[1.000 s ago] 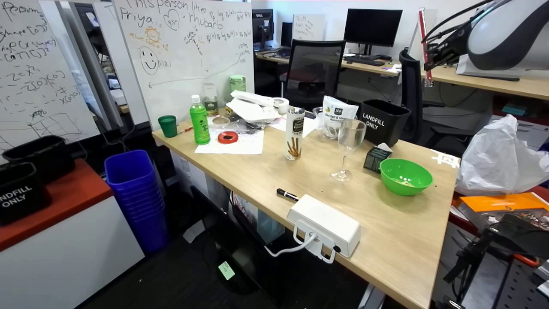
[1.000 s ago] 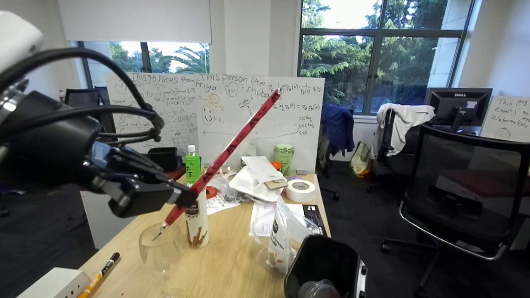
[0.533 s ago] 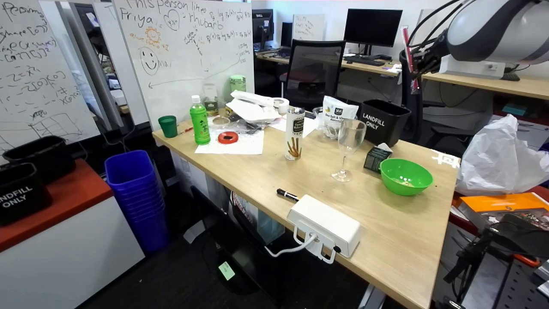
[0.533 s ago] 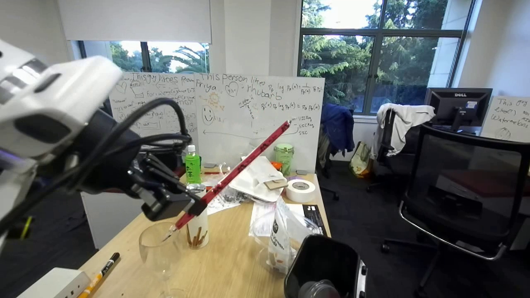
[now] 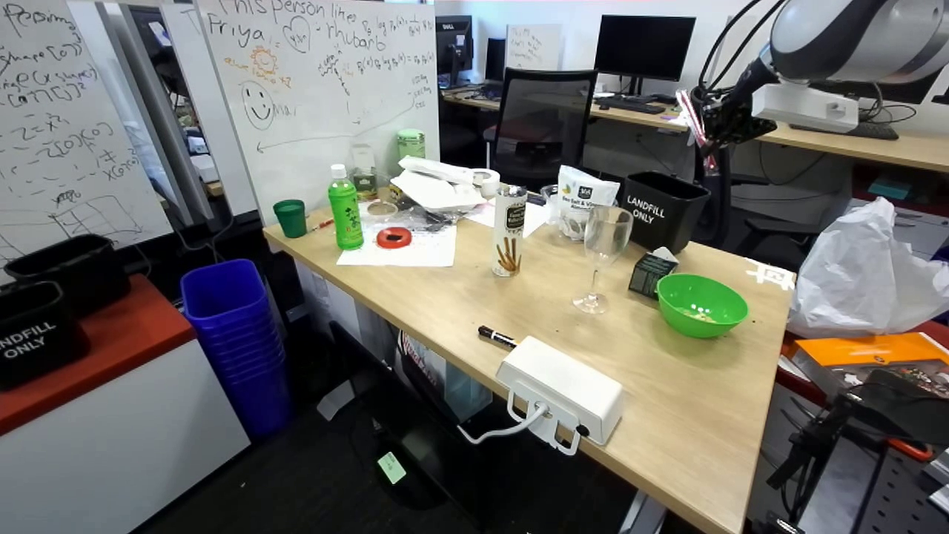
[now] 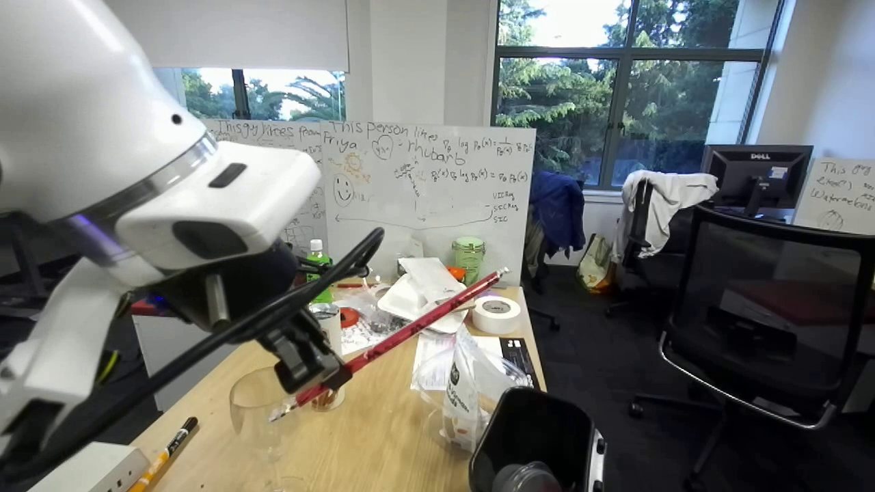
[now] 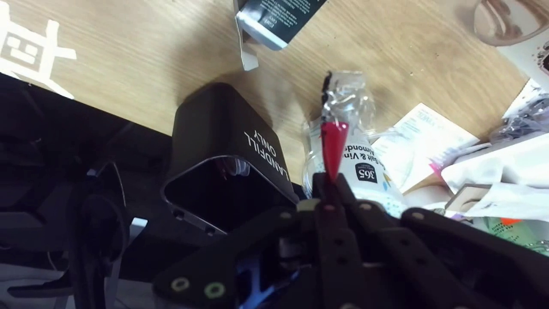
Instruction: Put the pencil in the bin
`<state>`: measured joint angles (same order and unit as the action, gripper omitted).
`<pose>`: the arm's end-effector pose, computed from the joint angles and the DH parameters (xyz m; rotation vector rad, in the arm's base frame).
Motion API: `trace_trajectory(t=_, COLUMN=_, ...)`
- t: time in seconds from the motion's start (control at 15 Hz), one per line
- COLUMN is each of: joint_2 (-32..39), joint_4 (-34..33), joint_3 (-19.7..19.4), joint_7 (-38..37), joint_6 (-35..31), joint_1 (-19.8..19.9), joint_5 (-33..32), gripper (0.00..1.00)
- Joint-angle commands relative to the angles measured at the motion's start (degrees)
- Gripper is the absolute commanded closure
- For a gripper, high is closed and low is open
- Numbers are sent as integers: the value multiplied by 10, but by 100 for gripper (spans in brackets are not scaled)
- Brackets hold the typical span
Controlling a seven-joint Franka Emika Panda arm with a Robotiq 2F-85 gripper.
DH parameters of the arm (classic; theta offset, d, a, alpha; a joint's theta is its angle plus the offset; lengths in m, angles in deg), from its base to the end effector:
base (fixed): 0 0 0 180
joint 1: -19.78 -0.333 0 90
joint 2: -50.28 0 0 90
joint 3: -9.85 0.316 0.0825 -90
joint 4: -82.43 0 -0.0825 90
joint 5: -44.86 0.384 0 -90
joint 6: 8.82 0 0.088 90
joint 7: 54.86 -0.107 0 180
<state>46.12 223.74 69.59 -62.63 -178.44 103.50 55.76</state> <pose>0.4645 -0.2188 0.3672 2.7911 -1.0443 0.8111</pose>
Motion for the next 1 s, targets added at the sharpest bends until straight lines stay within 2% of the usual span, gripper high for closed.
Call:
trace_trajectory(t=0.0, joint_2=39, joint_4=-57, joint_3=13, joint_7=-55, joint_6=102, joint_1=30, joint_5=-88, gripper=100)
trace_trajectory(t=0.2, joint_2=69, joint_4=-104, joint_3=3, joint_7=-119, joint_6=195, joint_1=29, joint_5=-194, gripper=100)
trace_trajectory(t=0.27, joint_2=39, joint_4=-75, joint_3=-1, joint_7=-87, joint_6=150, joint_1=21, joint_5=-143, gripper=98)
trace_trajectory(t=0.4, joint_2=54, joint_4=-92, joint_3=-2, joint_7=-110, joint_6=176, joint_1=23, joint_5=-176, gripper=98)
trace_trajectory(t=0.8, joint_2=60, joint_4=-94, joint_3=-2, joint_7=-110, joint_6=178, joint_1=23, joint_5=-179, gripper=100)
trace_trajectory(t=0.87, joint_2=56, joint_4=-103, joint_3=-117, joint_7=-90, joint_6=197, joint_1=-90, joint_5=-152, gripper=100)
trace_trajectory(t=0.93, joint_2=60, joint_4=-112, joint_3=-138, joint_7=-84, joint_6=210, joint_1=-110, joint_5=-144, gripper=100)
